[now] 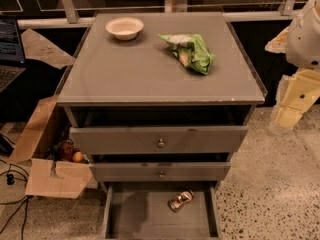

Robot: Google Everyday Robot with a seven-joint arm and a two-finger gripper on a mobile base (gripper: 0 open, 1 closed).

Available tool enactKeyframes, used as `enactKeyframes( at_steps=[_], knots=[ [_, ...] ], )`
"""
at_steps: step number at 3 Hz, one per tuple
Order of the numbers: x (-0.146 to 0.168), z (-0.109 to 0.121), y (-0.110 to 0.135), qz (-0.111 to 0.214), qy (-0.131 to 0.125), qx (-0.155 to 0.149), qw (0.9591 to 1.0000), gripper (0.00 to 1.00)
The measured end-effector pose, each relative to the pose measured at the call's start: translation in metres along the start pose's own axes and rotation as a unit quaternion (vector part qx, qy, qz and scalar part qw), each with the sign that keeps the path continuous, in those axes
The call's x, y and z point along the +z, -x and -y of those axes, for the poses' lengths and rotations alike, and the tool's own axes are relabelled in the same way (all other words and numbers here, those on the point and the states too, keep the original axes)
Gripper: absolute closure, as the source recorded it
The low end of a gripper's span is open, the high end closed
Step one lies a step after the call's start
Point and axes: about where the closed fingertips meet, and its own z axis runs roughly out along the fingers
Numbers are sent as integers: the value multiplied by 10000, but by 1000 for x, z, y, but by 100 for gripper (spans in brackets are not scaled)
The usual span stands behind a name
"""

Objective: Pick orange can from bottom drawer and place on counter

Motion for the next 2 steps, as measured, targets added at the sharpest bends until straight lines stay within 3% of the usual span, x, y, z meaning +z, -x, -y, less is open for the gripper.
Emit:
enactKeyframes(
  at_steps=[1,2],
  knots=[
    [0,0,0,0,0,0,10000,0],
    [12,-7,-5,206,36,-204,9996,0]
  ],
)
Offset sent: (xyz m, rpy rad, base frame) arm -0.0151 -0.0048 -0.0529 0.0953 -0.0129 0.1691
